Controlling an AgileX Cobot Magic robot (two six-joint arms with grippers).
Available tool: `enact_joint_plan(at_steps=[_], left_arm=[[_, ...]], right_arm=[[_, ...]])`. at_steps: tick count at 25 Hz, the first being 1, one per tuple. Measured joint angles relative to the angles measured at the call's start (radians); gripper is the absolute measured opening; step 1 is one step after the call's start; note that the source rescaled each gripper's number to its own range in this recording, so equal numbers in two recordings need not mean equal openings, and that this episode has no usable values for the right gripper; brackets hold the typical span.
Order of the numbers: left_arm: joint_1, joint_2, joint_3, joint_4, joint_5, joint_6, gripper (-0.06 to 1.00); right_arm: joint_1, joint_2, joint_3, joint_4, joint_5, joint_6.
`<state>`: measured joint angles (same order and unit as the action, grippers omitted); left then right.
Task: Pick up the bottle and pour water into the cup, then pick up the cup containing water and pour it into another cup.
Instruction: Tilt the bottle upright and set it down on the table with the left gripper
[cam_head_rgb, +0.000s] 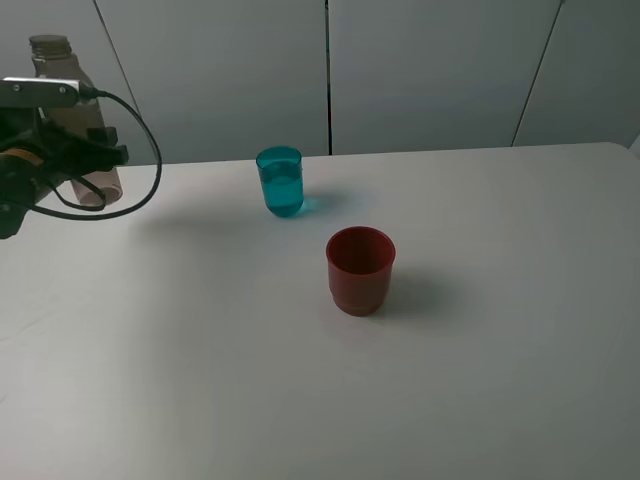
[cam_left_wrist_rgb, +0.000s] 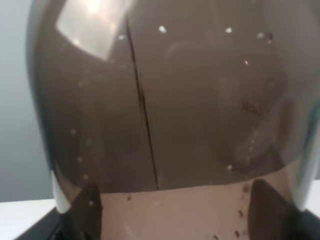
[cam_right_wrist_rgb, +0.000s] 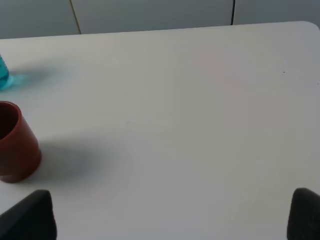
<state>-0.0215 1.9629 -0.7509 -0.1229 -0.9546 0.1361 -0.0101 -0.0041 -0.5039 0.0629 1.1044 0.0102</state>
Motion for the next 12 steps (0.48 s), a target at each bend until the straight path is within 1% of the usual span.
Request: enact_joint_plan(at_steps=[7, 9, 12], left_arm=[[0.0, 0.145, 0.0, -0.074, -0.205, 0.004, 0.0], [0.0, 0.184, 0.0, -0.092, -0.229, 0.004, 0.0], [0.0, 0.224, 0.0, -0.114, -0.236, 0.004, 0.0]], right_arm=[[0.0, 0.0, 0.0, 0.0, 0.0, 0.0], [0.0, 0.0, 0.0, 0.0, 0.0, 0.0], [0.0, 0.0, 0.0, 0.0, 0.0, 0.0]])
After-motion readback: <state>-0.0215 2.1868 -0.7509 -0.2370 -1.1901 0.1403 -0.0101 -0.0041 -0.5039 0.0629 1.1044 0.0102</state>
